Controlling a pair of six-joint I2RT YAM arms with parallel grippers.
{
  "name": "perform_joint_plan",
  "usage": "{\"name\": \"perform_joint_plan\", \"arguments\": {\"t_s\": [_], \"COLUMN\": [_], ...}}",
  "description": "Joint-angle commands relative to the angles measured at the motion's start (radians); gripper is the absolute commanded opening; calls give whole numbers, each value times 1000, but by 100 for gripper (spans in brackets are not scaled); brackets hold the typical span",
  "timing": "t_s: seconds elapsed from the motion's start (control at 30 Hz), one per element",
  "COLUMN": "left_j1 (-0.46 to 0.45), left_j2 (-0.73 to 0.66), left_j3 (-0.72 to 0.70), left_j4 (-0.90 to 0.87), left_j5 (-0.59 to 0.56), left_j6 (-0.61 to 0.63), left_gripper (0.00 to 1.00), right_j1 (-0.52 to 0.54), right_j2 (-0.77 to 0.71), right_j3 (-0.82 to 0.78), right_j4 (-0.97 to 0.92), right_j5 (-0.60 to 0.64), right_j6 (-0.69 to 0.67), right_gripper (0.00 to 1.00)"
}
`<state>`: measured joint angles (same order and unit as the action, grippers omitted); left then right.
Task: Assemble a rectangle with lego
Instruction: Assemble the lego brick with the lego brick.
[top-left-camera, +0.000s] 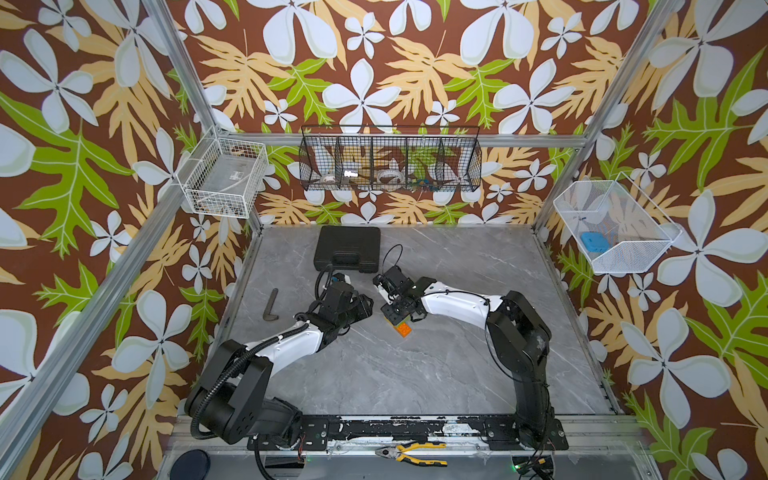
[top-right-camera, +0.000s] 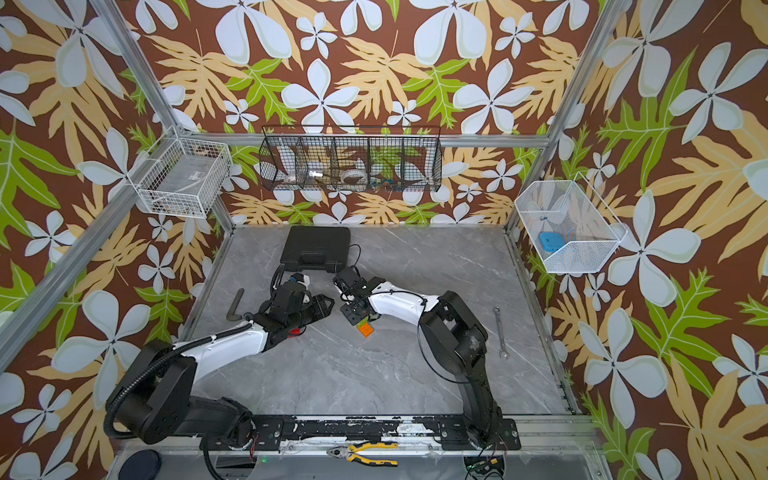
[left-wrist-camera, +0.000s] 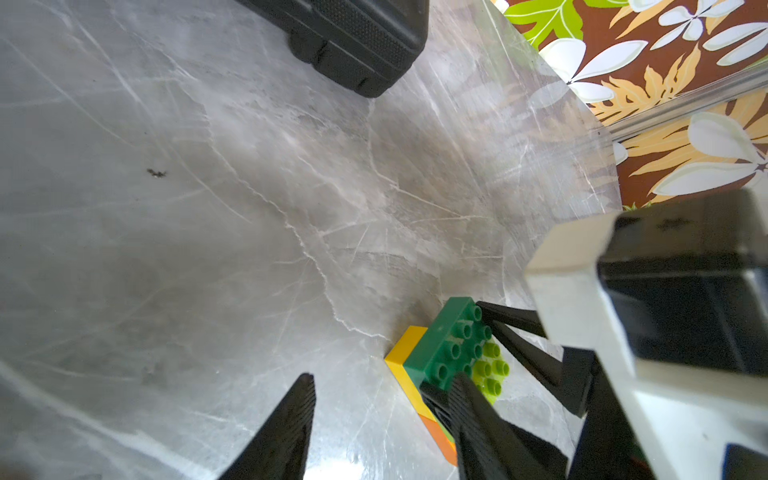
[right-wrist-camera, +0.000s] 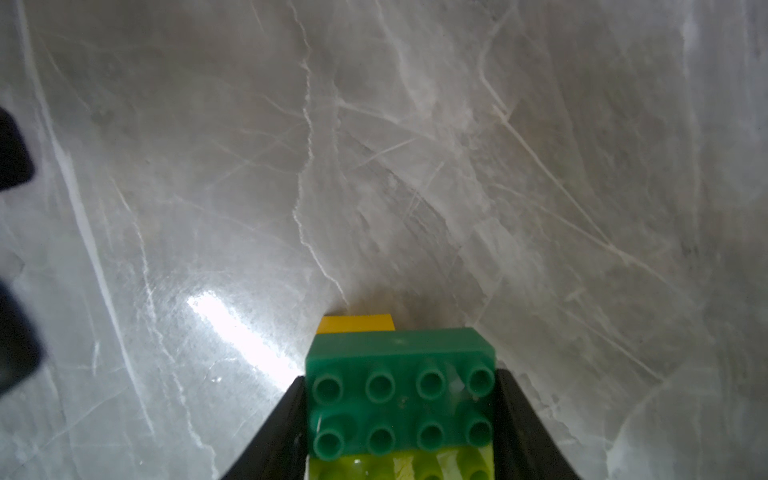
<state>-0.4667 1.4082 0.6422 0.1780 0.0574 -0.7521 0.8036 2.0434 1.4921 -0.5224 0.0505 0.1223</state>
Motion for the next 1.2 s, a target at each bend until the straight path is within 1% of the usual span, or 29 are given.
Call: {"name": "perform_joint_plan", "arguments": {"t_s": [0.0,0.4,0.87,0.97,1.03,1.17], "left_j1": [-1,-1,-1,-1,-1,-11], "left_j2": [-9,-29,-40,-37,-26,18], "left_j3": [7,-4,-4,9,25,65], "left_j4": [-5,-9,-19,-33,-46,-47], "left_j5": [-8,-14,-19,-20,-1,75], "left_j6": [11,13,18,23,32,37], "left_gripper": [55,55,56,56,56,58], "right_j1": [2,9,11,9,0,-39], "right_j2": [15,7,-29,-75,-122,-228], "right_j3": [7,27,59,59,49,-30], "right_j4": [-119,-120,-127,-116,-105,-88], "right_j5": [-23,-7,7,14,20,14], "right_j6": [-10,-15,-5,26,69,225], "right_gripper": [48,64,79,80,80,74]}}
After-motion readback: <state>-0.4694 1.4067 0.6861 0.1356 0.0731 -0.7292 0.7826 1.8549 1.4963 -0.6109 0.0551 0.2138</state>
